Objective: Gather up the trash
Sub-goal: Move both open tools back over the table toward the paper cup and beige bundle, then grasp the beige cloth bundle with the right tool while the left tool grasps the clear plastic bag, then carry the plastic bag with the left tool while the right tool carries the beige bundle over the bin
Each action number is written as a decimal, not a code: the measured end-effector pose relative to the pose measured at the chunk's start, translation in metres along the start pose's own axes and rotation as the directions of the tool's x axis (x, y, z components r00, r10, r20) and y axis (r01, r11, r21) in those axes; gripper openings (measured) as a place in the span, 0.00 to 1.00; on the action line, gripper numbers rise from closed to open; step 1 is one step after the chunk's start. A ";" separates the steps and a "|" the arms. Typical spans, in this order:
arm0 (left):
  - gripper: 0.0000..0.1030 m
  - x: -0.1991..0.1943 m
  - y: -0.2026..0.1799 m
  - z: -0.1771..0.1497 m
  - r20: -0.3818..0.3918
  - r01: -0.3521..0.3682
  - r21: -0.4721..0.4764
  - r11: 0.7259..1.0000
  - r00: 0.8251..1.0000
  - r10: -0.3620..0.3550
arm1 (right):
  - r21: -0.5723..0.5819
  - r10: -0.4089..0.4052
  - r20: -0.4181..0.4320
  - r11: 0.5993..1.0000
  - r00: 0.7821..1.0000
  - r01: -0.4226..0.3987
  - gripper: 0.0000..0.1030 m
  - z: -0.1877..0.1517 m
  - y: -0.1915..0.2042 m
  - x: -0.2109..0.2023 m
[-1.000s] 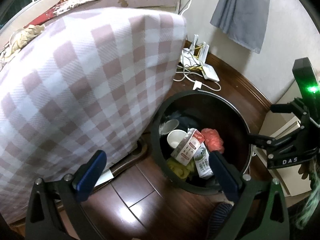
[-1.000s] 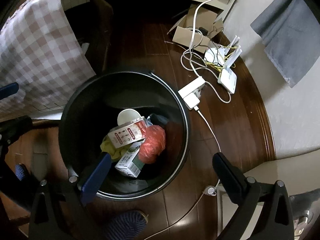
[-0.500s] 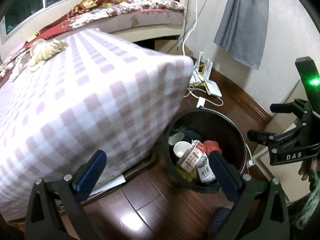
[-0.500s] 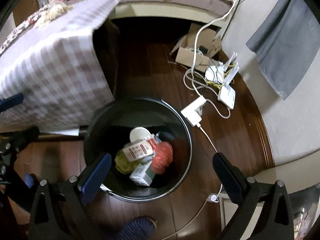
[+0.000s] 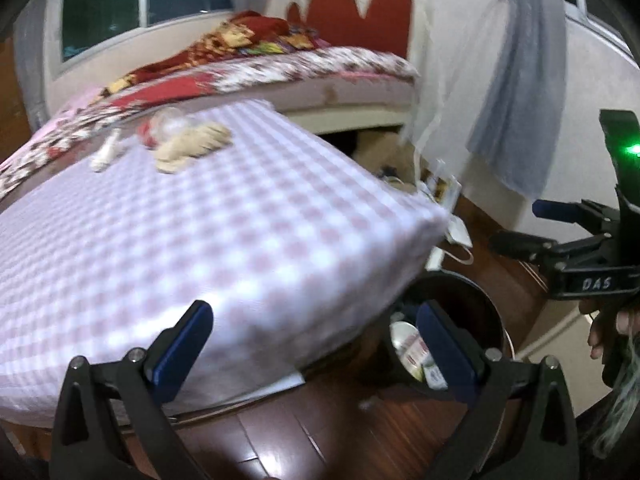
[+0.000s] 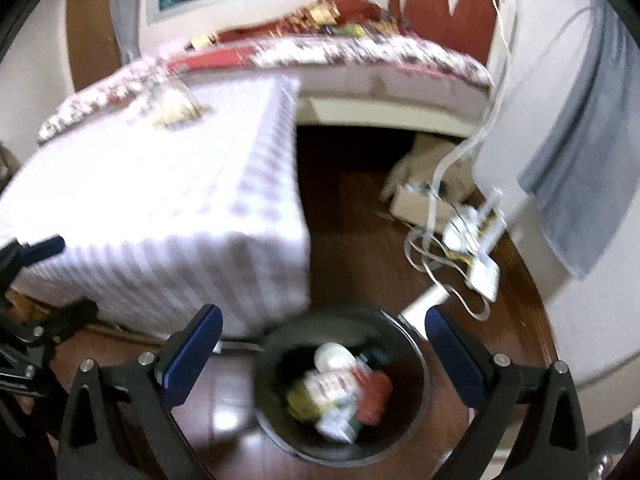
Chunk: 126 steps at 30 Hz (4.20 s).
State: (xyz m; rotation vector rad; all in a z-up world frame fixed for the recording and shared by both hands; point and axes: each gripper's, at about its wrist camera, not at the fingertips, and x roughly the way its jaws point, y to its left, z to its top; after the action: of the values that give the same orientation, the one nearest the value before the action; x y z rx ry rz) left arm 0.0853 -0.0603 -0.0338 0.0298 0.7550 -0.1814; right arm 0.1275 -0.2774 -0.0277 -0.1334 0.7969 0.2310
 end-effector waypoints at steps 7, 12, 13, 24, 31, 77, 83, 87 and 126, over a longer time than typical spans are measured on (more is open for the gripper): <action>0.99 -0.013 0.070 0.010 0.034 -0.107 -0.104 0.989 0.993 0.111 | -0.035 0.107 0.113 0.994 0.988 -0.104 0.99 0.056 0.057 0.011; 0.99 -0.012 0.119 0.015 0.029 -0.183 -0.158 0.970 0.981 0.190 | -0.049 0.180 0.150 0.983 0.972 -0.175 0.99 0.088 0.090 0.030; 0.99 -0.011 0.127 0.017 0.028 -0.195 -0.166 0.967 0.979 0.203 | -0.049 0.197 0.149 0.980 0.969 -0.192 0.99 0.096 0.097 0.036; 0.99 0.016 0.207 0.039 -0.007 -0.278 -0.227 0.933 0.959 0.284 | -0.178 0.220 0.044 0.962 0.974 -0.209 0.99 0.168 0.156 0.116; 0.99 0.046 0.232 0.049 -0.036 -0.284 -0.244 0.927 0.958 0.284 | -0.251 0.242 -0.025 0.938 0.970 -0.241 0.99 0.195 0.186 0.179; 0.68 0.214 0.185 0.177 -0.114 -0.246 -0.359 0.900 0.969 0.219 | -0.015 0.214 0.014 0.977 0.977 -0.213 0.34 0.216 0.070 0.220; 0.14 0.195 0.207 0.157 -0.096 -0.177 -0.356 0.917 0.984 0.153 | -0.025 0.224 0.016 0.974 0.974 -0.224 0.34 0.212 0.076 0.220; 0.11 0.164 0.219 0.137 -0.054 -0.149 -0.338 0.929 0.989 0.139 | -0.034 0.232 0.015 0.972 0.973 -0.231 0.34 0.210 0.083 0.217; 0.44 0.114 0.222 0.104 -0.054 -0.196 -0.219 0.956 0.981 0.189 | -0.025 0.221 -0.010 0.975 0.975 -0.221 0.34 0.191 0.121 0.174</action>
State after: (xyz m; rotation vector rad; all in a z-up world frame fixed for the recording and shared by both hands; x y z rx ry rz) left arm 0.2764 0.1308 -0.0444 -0.1078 0.7963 0.0908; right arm 0.3466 -0.0941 -0.0247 -0.0696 0.8164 0.4520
